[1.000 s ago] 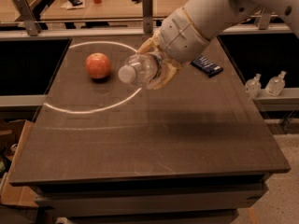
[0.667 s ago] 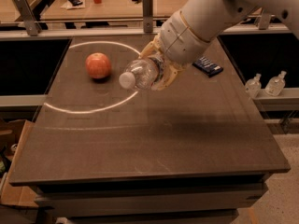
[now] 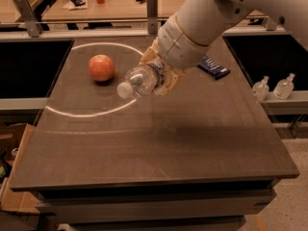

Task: Knock water bottle over

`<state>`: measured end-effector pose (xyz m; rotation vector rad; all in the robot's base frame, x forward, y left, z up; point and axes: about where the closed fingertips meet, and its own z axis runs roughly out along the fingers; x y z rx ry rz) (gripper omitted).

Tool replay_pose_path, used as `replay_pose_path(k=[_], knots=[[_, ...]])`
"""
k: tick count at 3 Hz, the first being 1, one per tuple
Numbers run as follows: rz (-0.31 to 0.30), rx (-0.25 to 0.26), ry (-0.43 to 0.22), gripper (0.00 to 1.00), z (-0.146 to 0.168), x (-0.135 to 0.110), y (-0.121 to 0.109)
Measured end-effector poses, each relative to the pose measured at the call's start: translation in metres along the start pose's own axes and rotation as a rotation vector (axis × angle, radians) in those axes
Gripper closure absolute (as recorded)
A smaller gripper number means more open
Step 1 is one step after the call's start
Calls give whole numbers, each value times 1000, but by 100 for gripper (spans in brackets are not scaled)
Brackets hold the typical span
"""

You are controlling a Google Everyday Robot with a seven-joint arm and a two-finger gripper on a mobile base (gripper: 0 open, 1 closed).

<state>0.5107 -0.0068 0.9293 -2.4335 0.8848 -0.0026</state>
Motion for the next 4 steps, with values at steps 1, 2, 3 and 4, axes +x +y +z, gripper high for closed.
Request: replay_pose_path(k=[1, 2, 3, 4], knots=[[-97, -72, 85, 100, 10, -7, -1], [-167, -119, 108, 100, 24, -12, 6], [-230, -190, 130, 100, 39, -16, 15], [-278, -266, 138, 100, 56, -21, 25]])
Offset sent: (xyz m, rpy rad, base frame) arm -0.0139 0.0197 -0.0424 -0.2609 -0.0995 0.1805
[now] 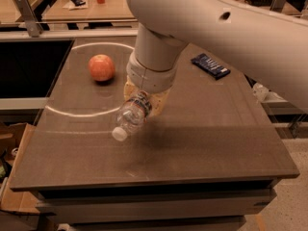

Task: Knock water bottle over

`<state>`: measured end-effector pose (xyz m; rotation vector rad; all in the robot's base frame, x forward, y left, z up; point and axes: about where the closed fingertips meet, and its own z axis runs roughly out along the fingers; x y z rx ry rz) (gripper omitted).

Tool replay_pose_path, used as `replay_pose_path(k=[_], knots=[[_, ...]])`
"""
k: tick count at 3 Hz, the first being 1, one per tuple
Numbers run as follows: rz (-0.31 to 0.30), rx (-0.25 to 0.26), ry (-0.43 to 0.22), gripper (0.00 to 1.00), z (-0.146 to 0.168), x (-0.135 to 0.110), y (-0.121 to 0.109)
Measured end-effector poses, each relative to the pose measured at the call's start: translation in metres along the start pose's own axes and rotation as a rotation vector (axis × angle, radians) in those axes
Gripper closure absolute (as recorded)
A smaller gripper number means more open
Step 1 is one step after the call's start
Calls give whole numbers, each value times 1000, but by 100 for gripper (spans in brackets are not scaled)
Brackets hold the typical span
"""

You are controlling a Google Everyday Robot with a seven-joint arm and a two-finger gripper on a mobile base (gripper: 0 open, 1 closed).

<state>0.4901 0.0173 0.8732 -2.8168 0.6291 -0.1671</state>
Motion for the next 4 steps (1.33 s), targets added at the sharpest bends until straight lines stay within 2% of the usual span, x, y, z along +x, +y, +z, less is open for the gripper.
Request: replay_pose_path(k=[2, 3, 4], knots=[[-54, -81, -14, 100, 29, -11, 4], [-16, -93, -76, 82, 42, -12, 7], [-17, -92, -76, 59, 42, -12, 7]])
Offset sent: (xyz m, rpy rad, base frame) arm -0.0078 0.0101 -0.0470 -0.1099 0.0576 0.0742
